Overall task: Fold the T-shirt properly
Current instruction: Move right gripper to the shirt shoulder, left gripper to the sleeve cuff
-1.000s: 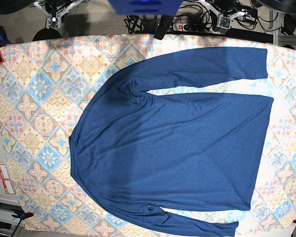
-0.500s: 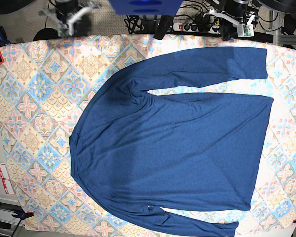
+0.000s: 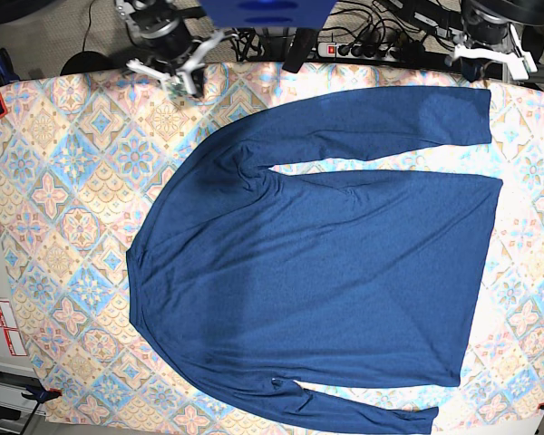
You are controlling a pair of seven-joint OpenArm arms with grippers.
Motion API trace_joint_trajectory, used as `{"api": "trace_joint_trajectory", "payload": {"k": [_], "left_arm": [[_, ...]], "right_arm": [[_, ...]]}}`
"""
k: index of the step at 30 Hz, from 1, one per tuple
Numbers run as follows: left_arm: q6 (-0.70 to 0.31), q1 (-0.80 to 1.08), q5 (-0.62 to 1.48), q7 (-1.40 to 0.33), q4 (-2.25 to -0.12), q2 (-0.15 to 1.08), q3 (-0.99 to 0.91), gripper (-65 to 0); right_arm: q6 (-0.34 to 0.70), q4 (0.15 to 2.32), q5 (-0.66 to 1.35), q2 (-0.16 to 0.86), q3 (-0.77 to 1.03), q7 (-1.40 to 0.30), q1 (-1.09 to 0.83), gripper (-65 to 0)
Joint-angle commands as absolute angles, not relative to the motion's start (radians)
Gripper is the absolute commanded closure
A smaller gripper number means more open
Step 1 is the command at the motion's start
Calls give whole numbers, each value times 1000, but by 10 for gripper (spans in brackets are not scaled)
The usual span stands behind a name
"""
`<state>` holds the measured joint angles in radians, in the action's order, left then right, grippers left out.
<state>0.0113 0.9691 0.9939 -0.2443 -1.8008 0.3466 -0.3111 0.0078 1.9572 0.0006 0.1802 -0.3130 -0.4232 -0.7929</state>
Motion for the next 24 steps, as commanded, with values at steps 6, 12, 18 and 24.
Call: {"api": "trace_joint_trajectory", "payload": {"k": [6, 12, 18, 24], "left_arm": [[-4, 977, 1066, -240, -1801, 354, -355, -260], [-2, 917, 1125, -242, -1727, 352, -377, -299], [-2, 880, 1205, -242, -1621, 357, -377, -299], [-2, 845, 1210, -242, -1581, 357, -375, -299]], "right_arm": [[12, 1974, -1, 183, -344, -492, -734, -2], [12, 1974, -1, 183, -355, -503, -708, -2], [12, 1972, -1, 183, -364, -503, -694, -2], [12, 1972, -1, 183, -364, -503, -693, -2]]}}
